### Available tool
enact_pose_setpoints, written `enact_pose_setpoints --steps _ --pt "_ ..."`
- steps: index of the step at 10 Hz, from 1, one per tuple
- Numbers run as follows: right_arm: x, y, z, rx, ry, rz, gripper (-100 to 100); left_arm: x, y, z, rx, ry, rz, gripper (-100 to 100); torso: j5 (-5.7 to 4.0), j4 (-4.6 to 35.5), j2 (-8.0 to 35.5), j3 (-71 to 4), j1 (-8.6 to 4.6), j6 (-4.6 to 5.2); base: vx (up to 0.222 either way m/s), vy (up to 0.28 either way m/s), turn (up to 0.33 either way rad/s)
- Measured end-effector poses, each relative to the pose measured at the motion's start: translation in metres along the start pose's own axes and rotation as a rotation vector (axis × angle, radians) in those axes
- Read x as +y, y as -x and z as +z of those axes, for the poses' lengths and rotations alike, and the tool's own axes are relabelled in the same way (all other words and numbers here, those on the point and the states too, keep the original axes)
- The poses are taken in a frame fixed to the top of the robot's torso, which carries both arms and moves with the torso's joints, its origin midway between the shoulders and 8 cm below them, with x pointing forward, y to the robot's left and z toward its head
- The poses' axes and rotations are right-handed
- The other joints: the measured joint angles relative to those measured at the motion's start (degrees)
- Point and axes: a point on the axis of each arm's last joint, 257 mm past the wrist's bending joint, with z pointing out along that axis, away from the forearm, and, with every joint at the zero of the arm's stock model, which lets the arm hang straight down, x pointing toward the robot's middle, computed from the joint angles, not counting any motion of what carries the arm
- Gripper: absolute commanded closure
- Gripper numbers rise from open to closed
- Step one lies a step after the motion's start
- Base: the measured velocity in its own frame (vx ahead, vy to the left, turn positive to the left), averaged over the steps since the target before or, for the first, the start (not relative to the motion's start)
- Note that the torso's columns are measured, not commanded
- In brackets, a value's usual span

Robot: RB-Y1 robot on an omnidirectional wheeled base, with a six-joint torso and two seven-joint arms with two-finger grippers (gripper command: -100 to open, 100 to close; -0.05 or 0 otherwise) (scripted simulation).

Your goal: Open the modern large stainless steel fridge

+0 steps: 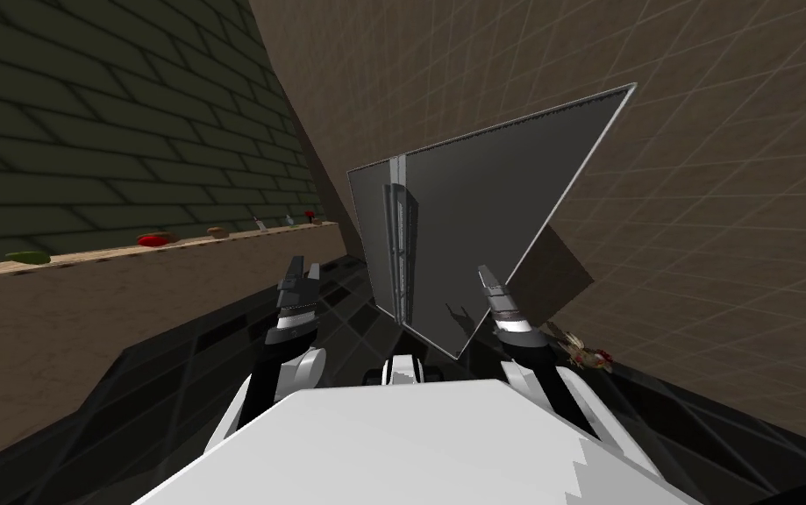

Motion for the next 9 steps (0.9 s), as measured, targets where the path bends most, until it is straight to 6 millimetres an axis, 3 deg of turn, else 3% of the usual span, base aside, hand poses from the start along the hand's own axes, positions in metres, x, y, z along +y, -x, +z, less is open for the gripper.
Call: enact_pose_setpoints --steps 9 --pt "-0.009 0.013 -0.004 0.126 -0.009 -0.425 -100 0.0 0.0 0.0 0.0 0.0 0.0 0 0.0 0.0 0.0 0.0 0.01 0.0 0.108 0.142 -0.031"
